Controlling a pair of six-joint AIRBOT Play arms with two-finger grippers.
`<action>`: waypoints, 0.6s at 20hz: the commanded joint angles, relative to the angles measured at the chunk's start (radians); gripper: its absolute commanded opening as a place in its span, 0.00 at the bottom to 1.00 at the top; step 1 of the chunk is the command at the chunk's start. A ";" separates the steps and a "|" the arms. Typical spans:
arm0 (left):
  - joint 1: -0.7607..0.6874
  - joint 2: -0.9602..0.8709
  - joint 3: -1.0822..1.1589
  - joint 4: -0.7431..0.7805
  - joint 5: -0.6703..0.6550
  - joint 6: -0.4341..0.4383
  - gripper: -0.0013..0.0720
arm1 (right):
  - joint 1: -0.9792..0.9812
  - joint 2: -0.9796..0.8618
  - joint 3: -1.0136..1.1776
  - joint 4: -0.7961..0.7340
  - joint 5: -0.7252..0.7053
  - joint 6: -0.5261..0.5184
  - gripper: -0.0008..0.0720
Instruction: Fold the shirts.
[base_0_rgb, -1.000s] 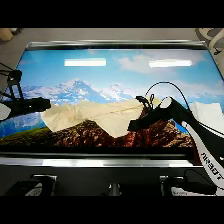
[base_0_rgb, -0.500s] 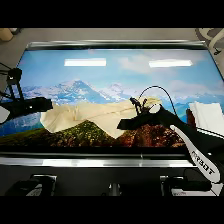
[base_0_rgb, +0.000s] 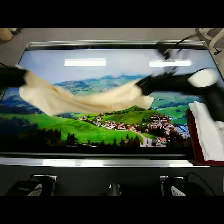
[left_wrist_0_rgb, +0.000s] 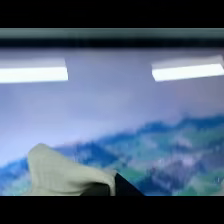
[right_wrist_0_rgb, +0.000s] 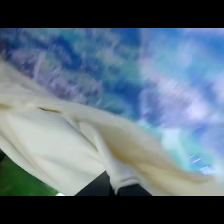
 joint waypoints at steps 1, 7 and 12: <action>0.023 0.067 0.373 0.029 0.000 0.033 0.06 | -0.122 0.305 0.291 -0.294 -0.019 -0.034 0.04; 0.026 0.110 0.611 -0.095 0.026 0.014 0.06 | -0.122 0.575 0.338 -0.520 -0.201 0.165 0.04; 0.026 0.097 0.610 0.001 0.040 0.016 0.06 | -0.122 0.562 0.338 -0.553 -0.112 0.164 0.04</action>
